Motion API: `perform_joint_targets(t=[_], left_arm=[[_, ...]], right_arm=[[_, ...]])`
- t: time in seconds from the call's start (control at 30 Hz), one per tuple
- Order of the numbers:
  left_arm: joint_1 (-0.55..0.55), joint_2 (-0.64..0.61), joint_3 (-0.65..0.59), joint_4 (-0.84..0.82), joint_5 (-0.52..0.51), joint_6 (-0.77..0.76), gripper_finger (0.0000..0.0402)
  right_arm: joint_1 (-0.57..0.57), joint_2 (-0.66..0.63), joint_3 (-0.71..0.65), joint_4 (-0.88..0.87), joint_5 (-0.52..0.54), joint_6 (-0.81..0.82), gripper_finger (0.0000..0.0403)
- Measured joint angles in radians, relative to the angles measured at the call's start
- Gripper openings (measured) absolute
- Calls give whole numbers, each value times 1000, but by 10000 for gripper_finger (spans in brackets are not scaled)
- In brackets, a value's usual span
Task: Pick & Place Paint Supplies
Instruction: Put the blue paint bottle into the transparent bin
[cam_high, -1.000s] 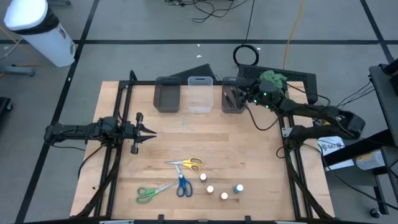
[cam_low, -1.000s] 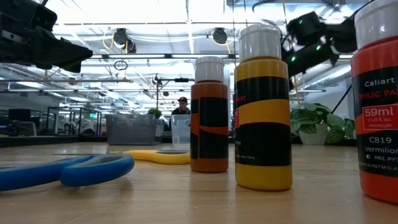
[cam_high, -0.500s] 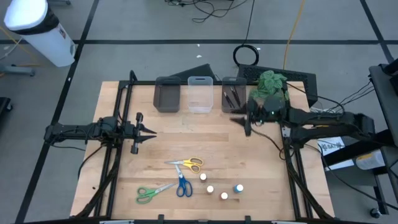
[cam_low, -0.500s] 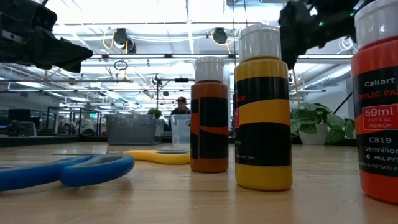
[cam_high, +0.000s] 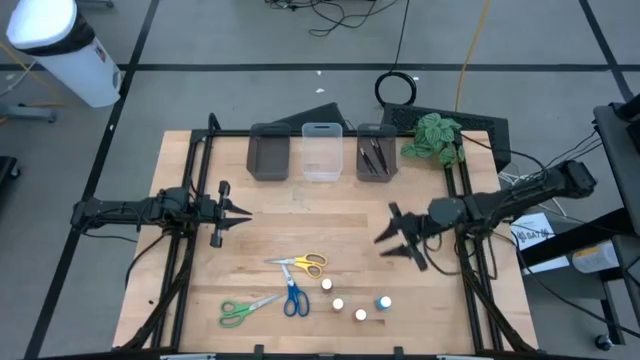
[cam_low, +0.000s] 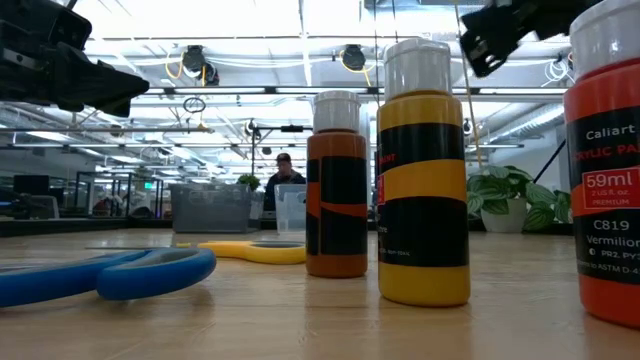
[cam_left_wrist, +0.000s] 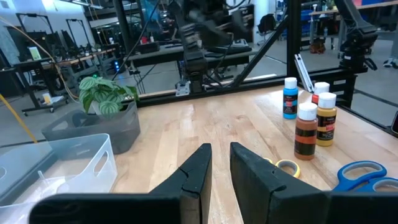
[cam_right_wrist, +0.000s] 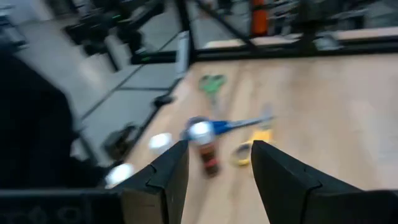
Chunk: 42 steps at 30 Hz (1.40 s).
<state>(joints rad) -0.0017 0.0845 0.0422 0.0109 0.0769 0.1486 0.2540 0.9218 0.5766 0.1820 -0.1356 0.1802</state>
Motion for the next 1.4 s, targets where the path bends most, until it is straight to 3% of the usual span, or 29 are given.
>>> perform_joint_targets(t=[0.17,0.33,0.47,0.57,0.77,0.87,1.2,1.4], left_arm=[[0,0,0,0,0,0,72],[0,0,0,0,0,0,72],[0,0,0,0,0,0,72],[0,0,0,0,0,0,72],[0,0,0,1,0,0,72],[0,0,0,0,-1,0,72],[0,1,0,0,0,0,72],[0,1,0,0,0,0,72]], right_arm=[[179,16,0,7,4,15,160],[349,63,-89,153,15,100,160],[453,72,-199,175,206,256,160],[495,72,-288,197,314,367,160],[527,103,-520,429,353,586,160],[520,112,-557,544,420,650,160],[543,243,-443,540,426,249,165],[545,396,-297,492,422,149,221]])
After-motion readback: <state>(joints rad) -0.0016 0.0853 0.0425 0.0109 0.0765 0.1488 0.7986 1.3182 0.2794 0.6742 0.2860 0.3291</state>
